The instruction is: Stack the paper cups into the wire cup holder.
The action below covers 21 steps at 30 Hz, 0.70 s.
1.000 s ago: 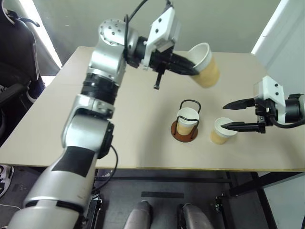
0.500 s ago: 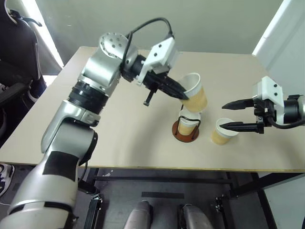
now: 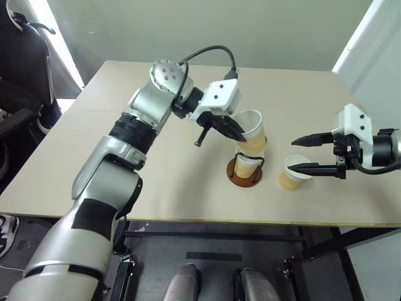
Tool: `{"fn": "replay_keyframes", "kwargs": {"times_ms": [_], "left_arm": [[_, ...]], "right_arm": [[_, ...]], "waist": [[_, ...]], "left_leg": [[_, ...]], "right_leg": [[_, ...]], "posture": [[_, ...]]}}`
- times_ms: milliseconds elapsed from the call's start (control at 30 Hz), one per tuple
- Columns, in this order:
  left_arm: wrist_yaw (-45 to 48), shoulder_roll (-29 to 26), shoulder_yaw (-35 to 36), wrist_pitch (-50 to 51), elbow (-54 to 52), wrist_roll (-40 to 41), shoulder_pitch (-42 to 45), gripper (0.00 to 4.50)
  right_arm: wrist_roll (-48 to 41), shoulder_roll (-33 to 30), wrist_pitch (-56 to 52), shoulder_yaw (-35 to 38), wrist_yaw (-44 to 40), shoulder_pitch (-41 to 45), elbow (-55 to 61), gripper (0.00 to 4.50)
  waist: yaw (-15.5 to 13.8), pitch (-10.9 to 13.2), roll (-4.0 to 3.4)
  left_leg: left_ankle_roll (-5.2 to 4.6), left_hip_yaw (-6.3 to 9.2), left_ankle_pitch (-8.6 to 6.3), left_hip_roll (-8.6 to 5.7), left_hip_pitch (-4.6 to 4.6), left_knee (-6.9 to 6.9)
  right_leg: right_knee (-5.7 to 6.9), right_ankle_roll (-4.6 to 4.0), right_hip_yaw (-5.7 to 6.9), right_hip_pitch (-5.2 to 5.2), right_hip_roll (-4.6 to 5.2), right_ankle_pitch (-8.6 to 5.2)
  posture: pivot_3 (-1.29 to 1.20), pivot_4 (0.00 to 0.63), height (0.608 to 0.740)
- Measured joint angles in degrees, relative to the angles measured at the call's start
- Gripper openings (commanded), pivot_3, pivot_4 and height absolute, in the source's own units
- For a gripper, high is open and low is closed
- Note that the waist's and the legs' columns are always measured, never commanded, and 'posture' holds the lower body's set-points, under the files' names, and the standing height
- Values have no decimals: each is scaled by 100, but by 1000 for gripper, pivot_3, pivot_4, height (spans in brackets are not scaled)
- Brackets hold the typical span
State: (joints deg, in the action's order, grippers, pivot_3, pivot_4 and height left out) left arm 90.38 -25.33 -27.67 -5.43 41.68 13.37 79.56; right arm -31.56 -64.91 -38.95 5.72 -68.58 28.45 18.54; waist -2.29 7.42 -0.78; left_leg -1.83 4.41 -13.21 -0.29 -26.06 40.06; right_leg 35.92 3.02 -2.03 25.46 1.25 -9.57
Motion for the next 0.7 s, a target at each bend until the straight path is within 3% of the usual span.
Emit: {"fn": "replay_keyframes", "kwargs": {"times_ms": [700], "left_arm": [[3, -14, -45, -219, 127, -149, -9, 35]], "right_arm": [[-74, -1, -11, 41, 67, -58, 16, 3201]], "waist": [[-3, 0, 0]], "left_leg": [[-1, 0, -3, 0, -2, 1]], "right_leg": [[-1, 2, 0, 0, 0, -1]], "posture": [[0, 150, 740]]}}
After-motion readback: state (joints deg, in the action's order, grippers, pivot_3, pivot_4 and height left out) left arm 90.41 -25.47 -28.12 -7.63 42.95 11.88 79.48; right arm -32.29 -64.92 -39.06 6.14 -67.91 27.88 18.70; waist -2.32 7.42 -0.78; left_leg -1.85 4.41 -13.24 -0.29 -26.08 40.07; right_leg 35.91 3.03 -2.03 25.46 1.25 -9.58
